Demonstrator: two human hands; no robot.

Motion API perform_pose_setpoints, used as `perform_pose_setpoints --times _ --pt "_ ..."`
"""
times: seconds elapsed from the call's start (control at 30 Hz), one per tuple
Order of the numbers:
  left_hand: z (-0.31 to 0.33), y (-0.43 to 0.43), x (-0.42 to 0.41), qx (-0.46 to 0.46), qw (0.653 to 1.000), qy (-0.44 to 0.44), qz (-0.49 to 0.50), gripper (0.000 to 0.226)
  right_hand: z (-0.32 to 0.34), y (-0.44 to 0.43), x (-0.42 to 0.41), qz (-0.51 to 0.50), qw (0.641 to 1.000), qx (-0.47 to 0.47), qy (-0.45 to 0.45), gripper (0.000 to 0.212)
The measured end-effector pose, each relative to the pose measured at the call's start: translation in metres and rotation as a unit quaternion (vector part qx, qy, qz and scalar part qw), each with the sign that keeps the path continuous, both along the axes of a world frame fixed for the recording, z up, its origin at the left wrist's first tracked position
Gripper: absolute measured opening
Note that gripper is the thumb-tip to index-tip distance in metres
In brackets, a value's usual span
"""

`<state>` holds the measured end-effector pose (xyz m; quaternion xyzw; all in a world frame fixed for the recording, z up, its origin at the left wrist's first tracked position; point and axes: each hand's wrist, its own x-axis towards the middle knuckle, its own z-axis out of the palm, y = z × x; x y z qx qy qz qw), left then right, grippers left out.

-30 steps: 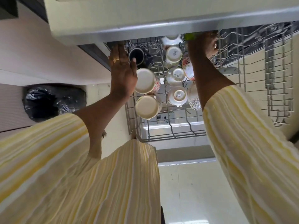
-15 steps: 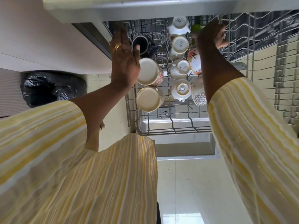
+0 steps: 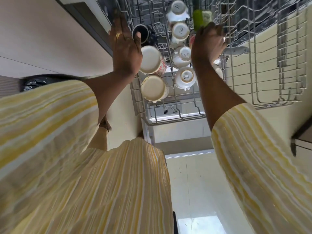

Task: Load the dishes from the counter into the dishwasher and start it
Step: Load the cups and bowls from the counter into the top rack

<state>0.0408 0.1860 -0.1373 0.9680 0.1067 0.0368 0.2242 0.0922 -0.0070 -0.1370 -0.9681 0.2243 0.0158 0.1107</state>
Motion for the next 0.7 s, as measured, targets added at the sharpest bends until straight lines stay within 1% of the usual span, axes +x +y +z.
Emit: perform_pose_setpoints --times 0.17,0.33,0.47,0.53,0.63,0.7 --pt "0.008 0.002 -0.021 0.048 0.998 0.027 -0.036 0.057 -0.005 0.022 -0.050 0.076 0.997 -0.003 -0.005 0.040" --pt "0.018 0.006 -0.044 0.032 0.997 0.051 -0.058 0.055 -0.001 0.049 -0.080 0.118 0.993 -0.002 -0.017 0.041" --pt "0.020 0.016 -0.059 0.048 0.993 0.048 -0.098 0.055 0.011 0.070 -0.097 0.105 0.987 0.023 -0.120 0.030" --pt "0.022 0.021 -0.067 0.040 0.994 0.053 -0.088 0.057 0.015 0.081 -0.105 0.126 0.984 0.023 -0.124 0.028" --pt "0.028 0.032 -0.082 0.007 0.997 0.065 -0.040 0.056 0.020 0.099 -0.114 0.195 0.976 0.041 -0.087 0.033" --pt "0.031 0.043 -0.093 -0.003 0.998 0.065 -0.017 0.054 0.025 0.115 -0.120 0.230 0.966 0.062 -0.099 0.034"
